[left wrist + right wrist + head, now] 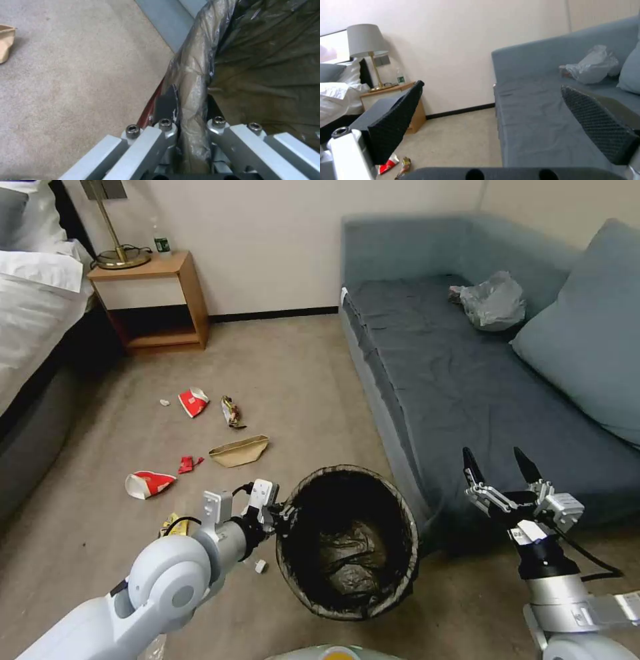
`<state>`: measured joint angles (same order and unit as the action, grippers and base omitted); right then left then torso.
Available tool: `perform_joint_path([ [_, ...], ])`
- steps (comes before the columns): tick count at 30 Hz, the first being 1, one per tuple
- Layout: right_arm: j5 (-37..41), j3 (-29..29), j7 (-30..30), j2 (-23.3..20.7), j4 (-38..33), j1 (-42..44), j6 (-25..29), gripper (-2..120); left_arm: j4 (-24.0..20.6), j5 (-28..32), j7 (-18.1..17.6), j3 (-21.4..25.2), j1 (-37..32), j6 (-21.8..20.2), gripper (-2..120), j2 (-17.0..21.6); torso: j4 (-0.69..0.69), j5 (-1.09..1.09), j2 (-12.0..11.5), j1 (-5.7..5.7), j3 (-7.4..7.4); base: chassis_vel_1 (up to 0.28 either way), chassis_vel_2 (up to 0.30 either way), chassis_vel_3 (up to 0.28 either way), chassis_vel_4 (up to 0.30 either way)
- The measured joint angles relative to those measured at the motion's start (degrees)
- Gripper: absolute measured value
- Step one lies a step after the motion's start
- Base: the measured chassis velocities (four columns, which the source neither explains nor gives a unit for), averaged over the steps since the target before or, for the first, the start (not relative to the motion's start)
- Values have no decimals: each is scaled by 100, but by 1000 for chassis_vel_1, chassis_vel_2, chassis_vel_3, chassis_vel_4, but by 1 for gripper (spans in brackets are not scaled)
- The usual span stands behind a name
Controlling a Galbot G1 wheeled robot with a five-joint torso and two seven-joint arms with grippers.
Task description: Pick up the trash can from the floor.
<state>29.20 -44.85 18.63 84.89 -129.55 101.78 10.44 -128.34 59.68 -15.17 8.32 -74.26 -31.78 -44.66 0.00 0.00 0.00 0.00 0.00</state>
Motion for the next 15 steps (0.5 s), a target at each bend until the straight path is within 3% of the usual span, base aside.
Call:
perform_joint_path([
  [15, -37, 22, 28, 49, -62, 46, 7, 100, 17, -27, 79, -12, 44, 54, 3, 29, 0, 0, 0, 0, 0, 0, 0, 0, 0],
])
